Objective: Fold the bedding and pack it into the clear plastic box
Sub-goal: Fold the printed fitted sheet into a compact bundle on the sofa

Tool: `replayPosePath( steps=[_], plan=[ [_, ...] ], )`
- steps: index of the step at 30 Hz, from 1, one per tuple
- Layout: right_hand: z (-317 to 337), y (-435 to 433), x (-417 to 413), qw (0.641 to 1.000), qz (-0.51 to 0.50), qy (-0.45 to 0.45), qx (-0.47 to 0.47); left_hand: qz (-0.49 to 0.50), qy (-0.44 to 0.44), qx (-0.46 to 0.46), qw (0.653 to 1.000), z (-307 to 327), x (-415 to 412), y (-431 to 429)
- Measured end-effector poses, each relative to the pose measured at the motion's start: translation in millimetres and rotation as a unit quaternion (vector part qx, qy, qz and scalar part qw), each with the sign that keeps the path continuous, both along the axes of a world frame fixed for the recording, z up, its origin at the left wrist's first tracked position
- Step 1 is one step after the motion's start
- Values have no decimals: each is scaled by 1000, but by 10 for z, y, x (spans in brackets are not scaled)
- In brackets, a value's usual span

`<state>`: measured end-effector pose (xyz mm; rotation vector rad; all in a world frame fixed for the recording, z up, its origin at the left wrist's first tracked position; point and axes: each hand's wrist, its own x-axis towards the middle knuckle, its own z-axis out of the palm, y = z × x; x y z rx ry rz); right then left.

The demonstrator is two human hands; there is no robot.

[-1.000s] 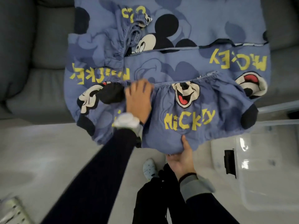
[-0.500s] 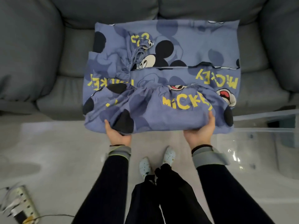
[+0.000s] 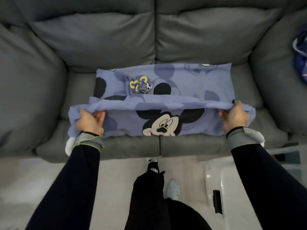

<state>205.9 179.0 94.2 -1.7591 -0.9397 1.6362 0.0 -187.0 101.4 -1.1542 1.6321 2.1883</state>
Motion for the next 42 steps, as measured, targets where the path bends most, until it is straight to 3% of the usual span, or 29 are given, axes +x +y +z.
replayPosePath(
  steps=[7, 14, 17, 20, 22, 24, 26, 28, 30, 32, 35, 37, 40, 42],
  plan=[
    [-471, 769, -1123, 998, 28, -50, 1, -140, -43, -52, 988, -563, -1415, 616],
    [-1247, 1259, -1816, 995, 77, -66, -8, -219, -99, -123, 963, -1297, -2170, 1083],
    [-1413, 1342, -1939, 988, 141, -66, -10, -305, -51, -133, 942, -1567, -2143, 1040],
    [-1572, 1253, -1895, 949, 298, -106, 16, -477, 54, -184, 858, -1783, -2025, 939],
    [-1576, 1120, -1846, 883, 426, -181, 80, -541, 100, -306, 777, -1796, -1986, 965],
    [-1525, 1001, -1838, 808, 532, -231, 105, -565, 196, -438, 671, -1721, -1955, 1098],
    [-1487, 930, -1812, 730, 609, -285, 123, -572, 307, -469, 599, -1563, -1939, 1351],
    [-1464, 912, -1739, 688, 613, -329, 206, -619, 353, -443, 543, -1477, -1973, 1654],
    [-1398, 984, -1669, 701, 547, -366, 274, -691, 301, -429, 499, -1490, -2029, 1936],
    [-1359, 1172, -1580, 714, 493, -411, 280, -736, 223, -460, 443, -1561, -2016, 2088],
    [-1349, 1464, -1354, 710, 485, -469, 200, -756, 169, -482, 410, -1646, -1843, 2083],
    [-1354, 1598, -1206, 713, 514, -457, 135, -754, 161, -497, 399, -1646, -1705, 2040],
    [-1387, 1712, -1064, 729, 529, -433, 33, -758, 119, -538, 348, -1561, -1595, 2038],
    [-1363, 1825, -1064, 731, 504, -460, 23, -747, 115, -573, 318, -1493, -1594, 2165]
  ],
)
